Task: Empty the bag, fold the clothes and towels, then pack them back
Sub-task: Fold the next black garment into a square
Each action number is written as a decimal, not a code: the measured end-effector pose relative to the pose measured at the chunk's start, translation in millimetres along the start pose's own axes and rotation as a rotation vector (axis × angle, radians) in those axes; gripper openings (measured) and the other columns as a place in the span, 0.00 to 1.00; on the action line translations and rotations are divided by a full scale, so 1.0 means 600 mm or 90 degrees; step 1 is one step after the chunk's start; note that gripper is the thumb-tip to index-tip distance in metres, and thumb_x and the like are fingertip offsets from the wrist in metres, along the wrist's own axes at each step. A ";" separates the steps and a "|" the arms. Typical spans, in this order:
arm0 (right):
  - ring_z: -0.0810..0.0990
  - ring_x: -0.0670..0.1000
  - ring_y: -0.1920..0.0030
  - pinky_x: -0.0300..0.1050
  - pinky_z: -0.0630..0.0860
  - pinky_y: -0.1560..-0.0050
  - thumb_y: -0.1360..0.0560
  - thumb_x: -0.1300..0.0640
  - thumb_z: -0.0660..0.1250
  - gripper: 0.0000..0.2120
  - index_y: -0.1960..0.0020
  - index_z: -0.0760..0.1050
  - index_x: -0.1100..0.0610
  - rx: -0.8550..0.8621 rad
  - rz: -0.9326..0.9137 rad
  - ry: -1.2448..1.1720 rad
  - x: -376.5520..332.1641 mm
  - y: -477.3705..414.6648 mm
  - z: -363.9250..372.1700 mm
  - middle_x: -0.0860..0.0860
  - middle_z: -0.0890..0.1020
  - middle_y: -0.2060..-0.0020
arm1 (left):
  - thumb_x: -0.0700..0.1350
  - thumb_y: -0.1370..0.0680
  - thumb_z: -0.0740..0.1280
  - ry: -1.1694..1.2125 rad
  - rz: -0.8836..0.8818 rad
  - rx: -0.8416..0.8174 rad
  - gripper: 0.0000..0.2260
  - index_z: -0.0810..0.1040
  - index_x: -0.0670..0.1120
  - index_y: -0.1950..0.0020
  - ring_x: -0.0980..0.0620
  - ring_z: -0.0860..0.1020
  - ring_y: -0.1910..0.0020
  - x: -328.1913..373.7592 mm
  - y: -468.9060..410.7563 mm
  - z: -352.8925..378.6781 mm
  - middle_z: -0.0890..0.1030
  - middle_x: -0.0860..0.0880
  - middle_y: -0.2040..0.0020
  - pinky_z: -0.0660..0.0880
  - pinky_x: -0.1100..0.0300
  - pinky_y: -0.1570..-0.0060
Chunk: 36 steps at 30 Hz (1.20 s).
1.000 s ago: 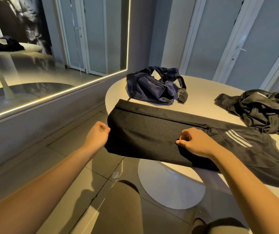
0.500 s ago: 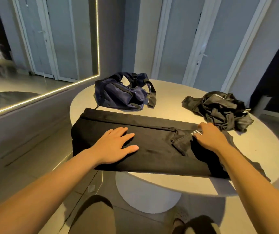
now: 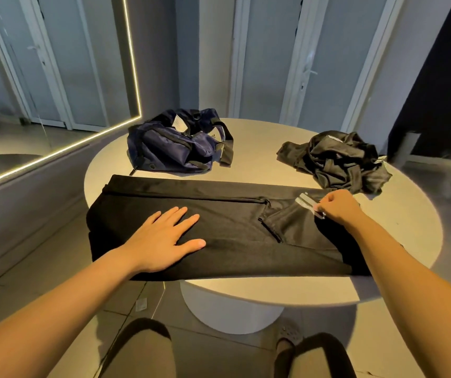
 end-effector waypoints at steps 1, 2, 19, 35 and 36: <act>0.63 0.54 0.72 0.47 0.61 0.67 0.27 0.62 0.70 0.23 0.73 0.61 0.53 0.032 0.010 -0.014 0.003 0.000 -0.007 0.53 0.64 0.76 | 0.77 0.27 0.40 0.000 -0.001 0.001 0.39 0.46 0.63 0.18 0.55 0.43 0.18 0.000 0.000 0.000 0.45 0.54 0.16 0.43 0.50 0.19; 0.65 0.55 0.72 0.46 0.63 0.67 0.27 0.61 0.70 0.21 0.73 0.63 0.53 0.065 0.025 -0.018 0.008 0.002 -0.013 0.54 0.66 0.75 | 0.76 0.26 0.40 0.001 -0.002 0.004 0.38 0.46 0.63 0.18 0.55 0.43 0.18 0.000 0.000 0.000 0.46 0.54 0.16 0.43 0.51 0.19; 0.64 0.59 0.24 0.60 0.64 0.27 0.18 0.34 0.52 0.34 0.21 0.62 0.54 -0.033 -0.154 0.174 -0.135 0.190 0.080 0.57 0.66 0.24 | 0.70 0.20 0.42 0.008 -0.075 -0.003 0.31 0.45 0.62 0.17 0.51 0.42 0.17 0.001 0.002 0.000 0.45 0.51 0.16 0.42 0.45 0.20; 0.52 0.56 0.19 0.59 0.53 0.21 0.23 0.29 0.40 0.41 0.17 0.51 0.51 -0.059 -0.117 0.282 -0.114 0.207 0.114 0.54 0.55 0.18 | 0.65 0.27 0.72 1.061 -0.386 0.214 0.31 0.75 0.54 0.27 0.47 0.74 0.31 -0.198 0.161 0.102 0.77 0.51 0.30 0.63 0.45 0.32; 0.52 0.56 0.19 0.59 0.53 0.21 0.23 0.29 0.40 0.41 0.17 0.51 0.51 -0.063 -0.115 0.277 -0.114 0.207 0.113 0.54 0.55 0.18 | 0.63 0.28 0.73 1.121 -0.359 0.191 0.29 0.78 0.52 0.30 0.47 0.75 0.33 -0.197 0.163 0.109 0.79 0.50 0.32 0.63 0.45 0.33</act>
Point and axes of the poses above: each hand's wrist, its own y-axis away from the middle knuckle, its own z-axis out of the palm, x = y × z, the point moved 5 cm from there along -y, towards the middle knuckle
